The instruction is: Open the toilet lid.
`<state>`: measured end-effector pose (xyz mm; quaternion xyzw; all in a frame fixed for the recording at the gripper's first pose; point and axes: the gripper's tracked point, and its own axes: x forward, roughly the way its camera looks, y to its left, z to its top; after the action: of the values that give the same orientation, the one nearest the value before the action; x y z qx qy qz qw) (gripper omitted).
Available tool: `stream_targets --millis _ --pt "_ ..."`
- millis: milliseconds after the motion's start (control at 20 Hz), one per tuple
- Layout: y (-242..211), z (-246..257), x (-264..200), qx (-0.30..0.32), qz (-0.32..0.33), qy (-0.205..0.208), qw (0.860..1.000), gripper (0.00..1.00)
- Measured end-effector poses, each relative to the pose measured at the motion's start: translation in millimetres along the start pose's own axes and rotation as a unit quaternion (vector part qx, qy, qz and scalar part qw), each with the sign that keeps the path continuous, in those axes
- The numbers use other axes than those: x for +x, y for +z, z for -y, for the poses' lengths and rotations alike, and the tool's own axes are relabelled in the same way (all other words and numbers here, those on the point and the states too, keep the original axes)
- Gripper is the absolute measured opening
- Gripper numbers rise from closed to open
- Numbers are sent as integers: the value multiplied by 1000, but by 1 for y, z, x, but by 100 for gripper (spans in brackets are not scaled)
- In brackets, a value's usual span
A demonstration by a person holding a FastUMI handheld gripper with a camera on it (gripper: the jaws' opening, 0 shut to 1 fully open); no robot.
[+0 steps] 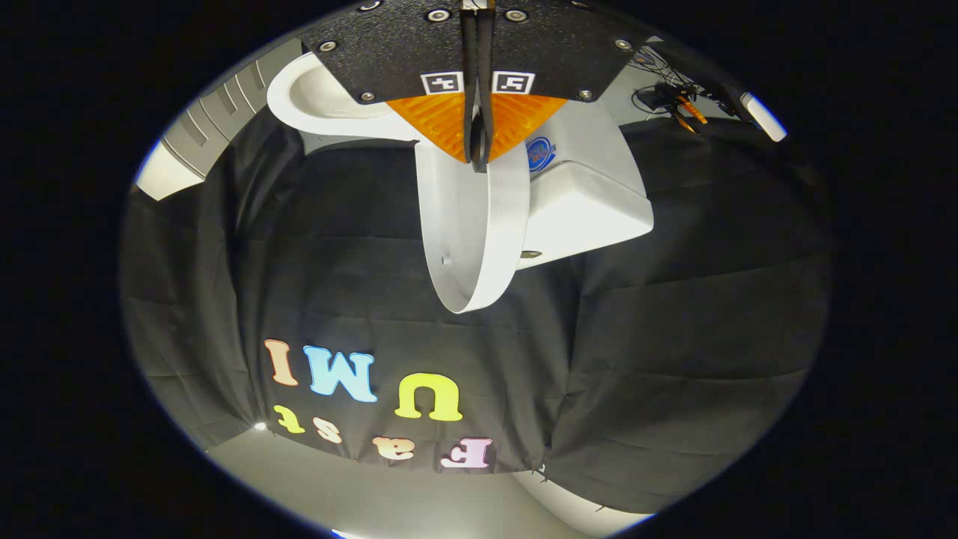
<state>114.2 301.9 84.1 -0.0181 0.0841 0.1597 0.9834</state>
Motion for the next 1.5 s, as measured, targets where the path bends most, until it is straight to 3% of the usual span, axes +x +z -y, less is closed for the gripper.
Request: stream_targets --millis 250,550,700,750,950,1000,1150,1500 --pt "4 -5 3 -50 5 -2 999 0" --pt "6 5 1 -40 9 -8 999 0" --pt "9 -4 4 -38 11 26 999 3" --pt "10 -10 4 -48 11 45 998 12" --pt "18 -13 -11 -122 23 59 991 87" --pt "20 -14 -12 -125 27 64 990 95" --pt "38 -4 -27 -101 42 71 992 95" --pt "84 42 -79 -65 88 38 993 95"
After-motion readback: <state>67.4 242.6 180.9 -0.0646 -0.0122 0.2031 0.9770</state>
